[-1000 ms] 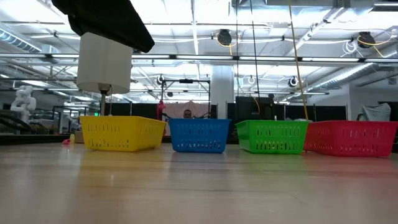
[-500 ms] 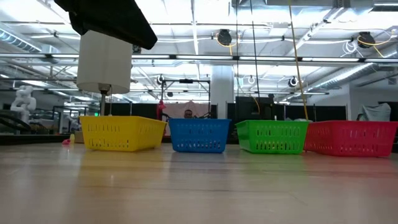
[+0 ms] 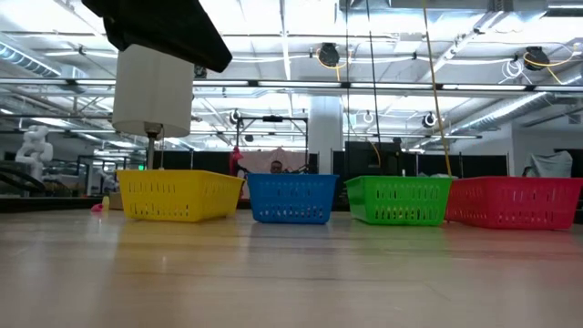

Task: Sort crayons
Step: Put the green crayon into the yellow bin

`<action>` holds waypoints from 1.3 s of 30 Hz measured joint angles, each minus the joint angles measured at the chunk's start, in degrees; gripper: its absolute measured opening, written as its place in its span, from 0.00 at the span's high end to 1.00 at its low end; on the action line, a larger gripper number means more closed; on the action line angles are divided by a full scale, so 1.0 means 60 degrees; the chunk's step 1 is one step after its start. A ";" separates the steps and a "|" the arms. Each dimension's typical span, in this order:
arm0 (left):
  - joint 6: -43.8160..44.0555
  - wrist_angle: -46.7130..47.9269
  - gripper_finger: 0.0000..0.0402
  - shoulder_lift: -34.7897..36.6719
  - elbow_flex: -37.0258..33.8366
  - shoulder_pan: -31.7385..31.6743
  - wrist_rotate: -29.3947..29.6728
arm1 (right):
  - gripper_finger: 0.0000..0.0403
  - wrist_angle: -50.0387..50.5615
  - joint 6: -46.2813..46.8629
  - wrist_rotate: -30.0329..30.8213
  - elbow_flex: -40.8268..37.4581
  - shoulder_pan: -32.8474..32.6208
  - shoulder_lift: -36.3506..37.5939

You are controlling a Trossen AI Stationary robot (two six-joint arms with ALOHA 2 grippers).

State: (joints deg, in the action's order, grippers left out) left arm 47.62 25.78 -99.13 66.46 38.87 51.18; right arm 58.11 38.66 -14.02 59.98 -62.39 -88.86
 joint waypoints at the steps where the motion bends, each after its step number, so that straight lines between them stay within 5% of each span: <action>1: 0.0000 0.0000 0.80 0.0000 0.0000 0.0000 0.0000 | 0.52 -0.0275 -0.0194 -0.0200 -0.0111 -0.0008 0.0000; 8: -0.0004 -0.0011 0.80 0.0000 0.0000 -0.0046 0.0000 | 0.38 -0.1094 -0.2222 -0.0898 -0.0352 -0.0001 -0.0506; 17: -0.0011 -0.0007 0.80 0.0000 0.0000 -0.0253 0.0004 | 0.37 -0.1113 -0.5229 -0.1507 -0.0316 0.0021 -0.1968; 31: -0.0011 -0.0206 0.80 0.0000 0.0000 -0.0386 0.0002 | 0.38 -0.0290 -0.5957 -0.1273 -0.0143 -0.0125 -0.2235; 39: -0.0084 -0.0226 0.80 -0.0001 0.0000 -0.0693 0.0004 | 0.38 0.0458 -0.5847 0.0377 0.0603 -0.0311 -0.2273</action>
State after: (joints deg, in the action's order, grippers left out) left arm 47.11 24.43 -99.14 66.46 34.71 51.20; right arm 60.86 3.58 -11.76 63.60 -64.25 -102.50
